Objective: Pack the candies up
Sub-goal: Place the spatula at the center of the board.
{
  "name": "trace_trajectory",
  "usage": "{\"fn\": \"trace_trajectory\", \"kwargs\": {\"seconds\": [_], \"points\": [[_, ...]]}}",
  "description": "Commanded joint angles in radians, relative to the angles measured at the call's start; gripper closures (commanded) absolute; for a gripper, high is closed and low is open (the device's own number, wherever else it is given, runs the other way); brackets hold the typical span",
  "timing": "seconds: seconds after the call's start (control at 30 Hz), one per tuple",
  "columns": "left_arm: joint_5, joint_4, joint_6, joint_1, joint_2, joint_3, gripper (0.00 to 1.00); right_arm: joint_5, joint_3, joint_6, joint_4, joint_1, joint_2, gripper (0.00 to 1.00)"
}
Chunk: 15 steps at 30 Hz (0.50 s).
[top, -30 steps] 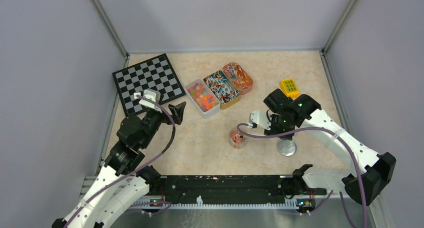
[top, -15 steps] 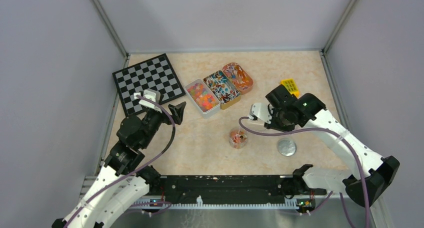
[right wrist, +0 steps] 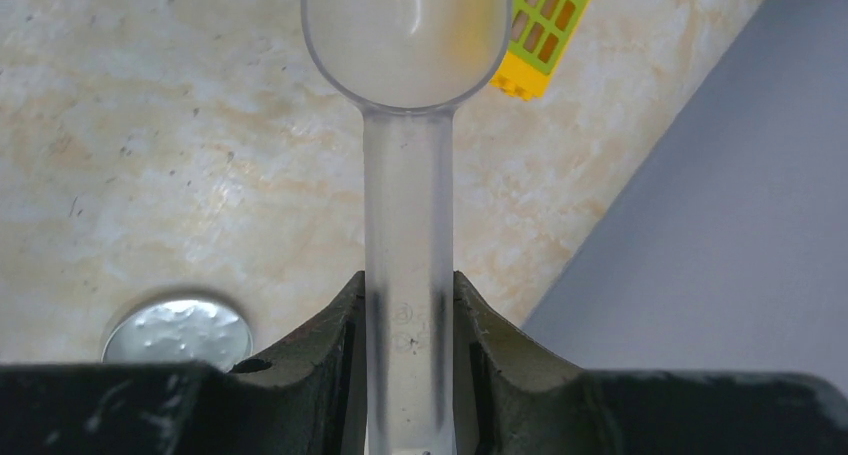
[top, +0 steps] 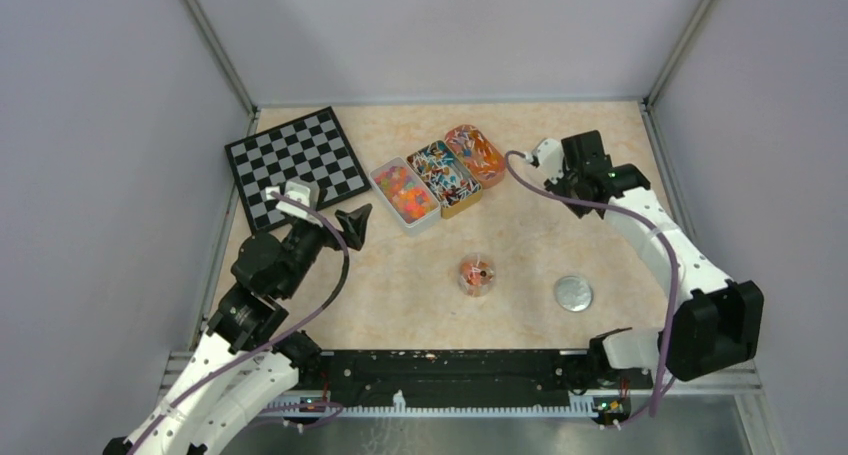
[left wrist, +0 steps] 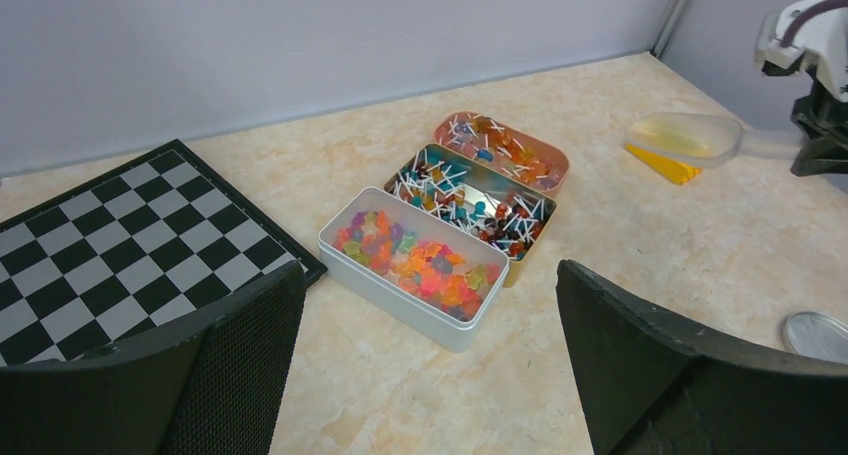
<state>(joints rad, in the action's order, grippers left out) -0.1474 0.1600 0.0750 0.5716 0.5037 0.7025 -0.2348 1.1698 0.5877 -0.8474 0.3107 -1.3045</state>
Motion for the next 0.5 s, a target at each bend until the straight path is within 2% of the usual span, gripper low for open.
{"fn": "trace_trajectory", "kwargs": {"seconds": [0.0,0.2,0.47], "points": [[-0.012,-0.03,-0.014,0.009,-0.011,-0.007,0.01,-0.011,-0.02,-0.123,0.289,-0.051,-0.064,1.0],[-0.023,-0.029,-0.017,0.011,-0.014,-0.006,0.01,0.03,-0.018,-0.21,0.448,-0.055,-0.229,1.0],[-0.04,-0.027,-0.023,0.019,-0.016,-0.006,0.01,0.131,-0.049,-0.347,0.598,-0.088,-0.349,1.0]]}}
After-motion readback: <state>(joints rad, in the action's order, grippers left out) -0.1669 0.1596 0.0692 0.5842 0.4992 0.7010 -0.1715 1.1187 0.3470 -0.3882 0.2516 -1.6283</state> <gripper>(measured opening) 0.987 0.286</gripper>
